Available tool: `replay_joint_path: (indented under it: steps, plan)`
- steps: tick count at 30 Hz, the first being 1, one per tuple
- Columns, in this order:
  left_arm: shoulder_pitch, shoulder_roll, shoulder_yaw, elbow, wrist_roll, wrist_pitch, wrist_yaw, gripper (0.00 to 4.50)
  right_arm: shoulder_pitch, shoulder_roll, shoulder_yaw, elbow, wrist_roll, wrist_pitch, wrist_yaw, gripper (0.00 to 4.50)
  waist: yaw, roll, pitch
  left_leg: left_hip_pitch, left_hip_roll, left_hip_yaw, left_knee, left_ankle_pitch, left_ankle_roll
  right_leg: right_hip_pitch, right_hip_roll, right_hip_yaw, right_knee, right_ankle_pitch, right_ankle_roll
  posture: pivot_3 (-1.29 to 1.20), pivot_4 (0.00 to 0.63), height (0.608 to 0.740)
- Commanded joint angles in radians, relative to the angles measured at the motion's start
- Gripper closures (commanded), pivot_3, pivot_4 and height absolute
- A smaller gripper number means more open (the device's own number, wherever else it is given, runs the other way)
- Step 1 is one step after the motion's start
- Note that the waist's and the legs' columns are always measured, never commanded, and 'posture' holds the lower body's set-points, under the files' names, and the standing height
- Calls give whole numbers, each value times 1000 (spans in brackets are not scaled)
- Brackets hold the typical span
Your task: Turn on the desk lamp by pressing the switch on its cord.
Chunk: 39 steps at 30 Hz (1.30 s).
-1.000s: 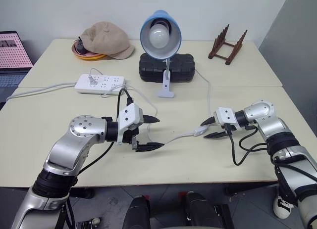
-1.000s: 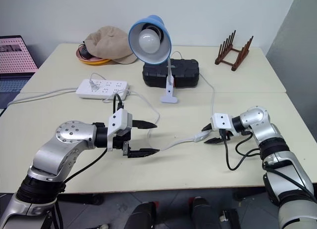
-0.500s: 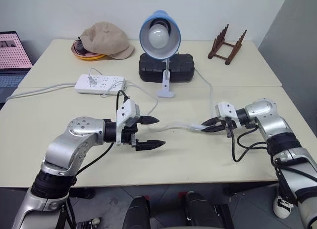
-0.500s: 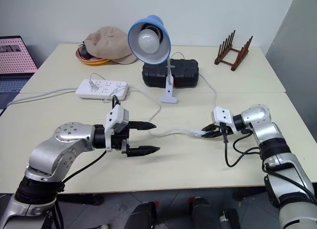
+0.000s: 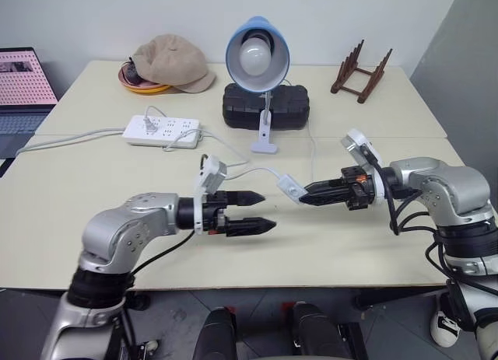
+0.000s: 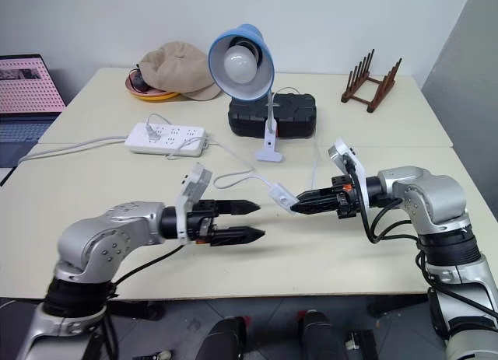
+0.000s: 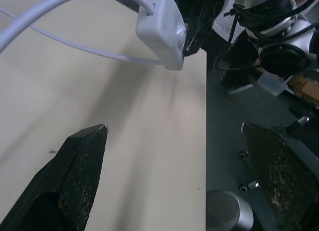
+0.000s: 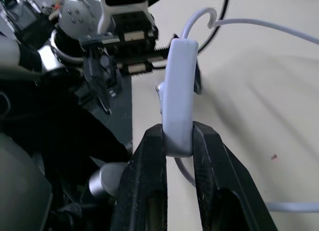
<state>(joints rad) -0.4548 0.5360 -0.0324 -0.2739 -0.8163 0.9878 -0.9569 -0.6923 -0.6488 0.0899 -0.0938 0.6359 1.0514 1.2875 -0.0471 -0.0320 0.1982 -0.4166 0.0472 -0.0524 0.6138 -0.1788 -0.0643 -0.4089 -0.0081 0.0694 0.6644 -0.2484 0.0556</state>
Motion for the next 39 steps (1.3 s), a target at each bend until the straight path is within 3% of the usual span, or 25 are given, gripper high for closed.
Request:
replay_joint_path:
  steps: [1, 6, 14, 33, 39]
  plan:
    - [-76, -52, 65, 14, -120, 82, 58, 0, 8, 2, -38, -77, 70, 43, -42, 4144, 0, 0, 0, 0, 0, 0, 0, 0, 0, 0, 0, 0, 0, 0, 0, 0, 150, 740]
    - [-113, -79, 98, 60, -179, 132, 93, 0, 22, 0, -44, -117, 116, 69, -77, 4144, -7, 0, 0, 0, 0, 0, -1, 0, 0, -1, 0, 0, -1, 0, 0, 0, 150, 740]
    - [-104, -40, 71, 70, -171, 130, 44, 0, 39, -17, -62, -152, 167, 94, -112, 4144, -7, 0, 0, 0, 0, 0, -1, 0, 0, -1, 0, 0, -1, 0, 0, 0, 150, 740]
    - [-105, -48, 77, 78, -195, 140, 37, 3680, 25, -28, -50, -155, 222, 103, -140, 4144, -7, 0, 0, 0, 0, 0, -1, 0, 0, -1, 0, 0, -1, 0, 0, 0, 150, 740]
    - [-106, -51, 114, 89, -272, 185, 63, 3963, 43, -54, -33, -150, 209, 73, -122, 4144, -7, 0, 0, -1, 0, 0, -1, 0, 0, -1, 0, 0, -2, 0, 0, 0, 150, 740]
